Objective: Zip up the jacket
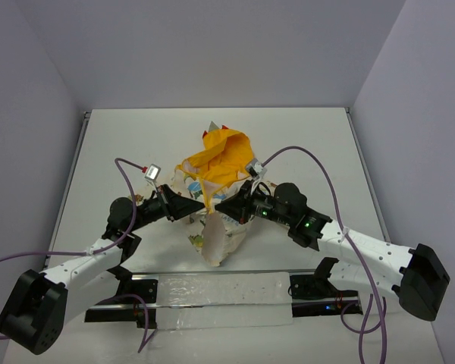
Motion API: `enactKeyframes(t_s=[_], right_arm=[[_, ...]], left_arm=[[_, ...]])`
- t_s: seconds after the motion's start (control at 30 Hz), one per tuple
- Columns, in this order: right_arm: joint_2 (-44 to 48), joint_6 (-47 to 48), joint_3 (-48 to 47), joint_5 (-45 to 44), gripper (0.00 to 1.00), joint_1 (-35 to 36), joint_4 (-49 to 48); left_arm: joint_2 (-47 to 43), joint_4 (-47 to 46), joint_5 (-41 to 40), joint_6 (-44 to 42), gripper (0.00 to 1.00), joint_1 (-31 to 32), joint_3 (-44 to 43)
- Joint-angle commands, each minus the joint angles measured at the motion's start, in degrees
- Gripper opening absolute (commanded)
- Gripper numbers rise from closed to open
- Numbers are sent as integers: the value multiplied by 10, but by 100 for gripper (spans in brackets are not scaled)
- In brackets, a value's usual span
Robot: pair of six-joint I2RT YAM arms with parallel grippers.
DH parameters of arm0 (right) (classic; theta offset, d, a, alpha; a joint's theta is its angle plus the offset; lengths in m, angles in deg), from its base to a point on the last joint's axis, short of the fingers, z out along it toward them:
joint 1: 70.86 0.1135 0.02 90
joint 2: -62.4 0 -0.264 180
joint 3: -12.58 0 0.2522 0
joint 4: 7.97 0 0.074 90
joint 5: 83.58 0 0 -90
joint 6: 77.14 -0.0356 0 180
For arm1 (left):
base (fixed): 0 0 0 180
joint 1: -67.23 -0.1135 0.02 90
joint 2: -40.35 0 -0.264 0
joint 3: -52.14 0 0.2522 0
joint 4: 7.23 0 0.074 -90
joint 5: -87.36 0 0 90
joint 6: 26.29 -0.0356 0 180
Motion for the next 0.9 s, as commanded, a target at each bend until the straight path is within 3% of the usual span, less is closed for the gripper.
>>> enactKeyframes(t_s=[0.0,0.87], right_arm=[[-6,15,-48,-27,0,-5,-59],[-10,1,-57,-54,0,-6,-67]], left_arm=[[-2,-25,25,-3,0,16,3],[-6,-77,-2,32,0,17,30]])
